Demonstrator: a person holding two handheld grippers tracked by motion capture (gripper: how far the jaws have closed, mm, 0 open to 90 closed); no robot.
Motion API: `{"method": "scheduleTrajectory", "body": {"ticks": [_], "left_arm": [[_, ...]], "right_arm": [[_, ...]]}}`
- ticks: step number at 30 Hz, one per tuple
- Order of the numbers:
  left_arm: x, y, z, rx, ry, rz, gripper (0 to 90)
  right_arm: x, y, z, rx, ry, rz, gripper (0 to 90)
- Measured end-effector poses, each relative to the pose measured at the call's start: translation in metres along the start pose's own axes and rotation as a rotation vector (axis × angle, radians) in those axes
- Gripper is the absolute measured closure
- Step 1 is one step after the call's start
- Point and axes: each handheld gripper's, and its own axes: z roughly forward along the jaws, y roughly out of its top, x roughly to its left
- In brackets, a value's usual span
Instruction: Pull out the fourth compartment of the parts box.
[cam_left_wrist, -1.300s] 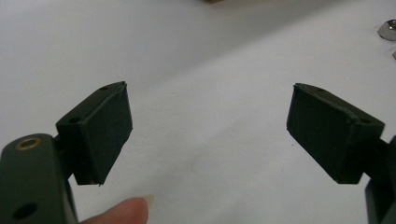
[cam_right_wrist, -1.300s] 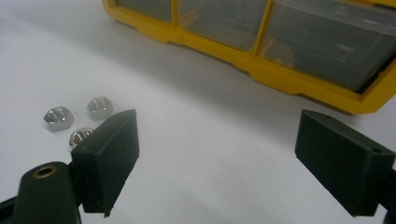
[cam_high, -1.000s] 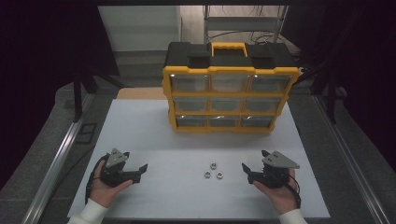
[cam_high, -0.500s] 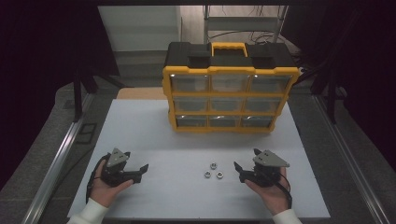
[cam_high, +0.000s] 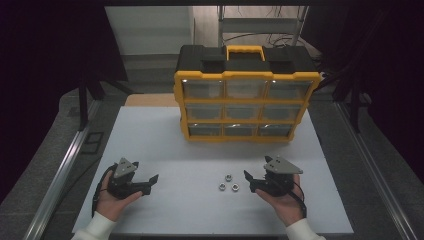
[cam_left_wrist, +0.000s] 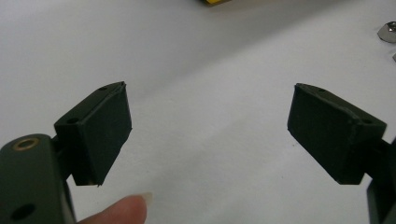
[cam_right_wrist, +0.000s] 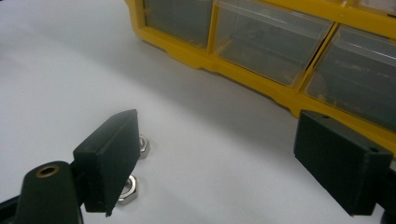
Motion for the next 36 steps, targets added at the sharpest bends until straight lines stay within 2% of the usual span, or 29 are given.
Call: {"method": "scheduleTrajectory", "body": {"ticks": [5, 9, 14, 16, 19, 36], "left_arm": [[0.0, 0.0, -0.001, -0.003, 0.003, 0.0, 14.3], [-0.001, 0.001, -0.002, -0.01, 0.006, 0.001, 14.3], [-0.001, 0.001, -0.003, -0.014, 0.007, 0.001, 14.3], [-0.002, 0.001, -0.003, -0.016, 0.007, -0.001, 14.3], [-0.002, 0.0, -0.002, -0.022, -0.001, -0.001, 14.2], [-0.004, 0.002, -0.002, -0.022, 0.01, 0.01, 14.3]], "right_arm": [[0.005, 0.003, 0.005, 0.008, -0.015, -0.007, 15.0], [0.011, 0.011, 0.011, 0.001, 0.005, -0.006, 15.0], [0.021, 0.021, 0.022, -0.015, 0.005, -0.032, 15.2], [0.025, 0.021, 0.025, -0.017, 0.009, -0.037, 15.3], [0.027, 0.019, 0.028, -0.015, 0.028, -0.013, 15.3], [0.044, 0.017, 0.03, -0.01, 0.066, -0.05, 15.5]]}}
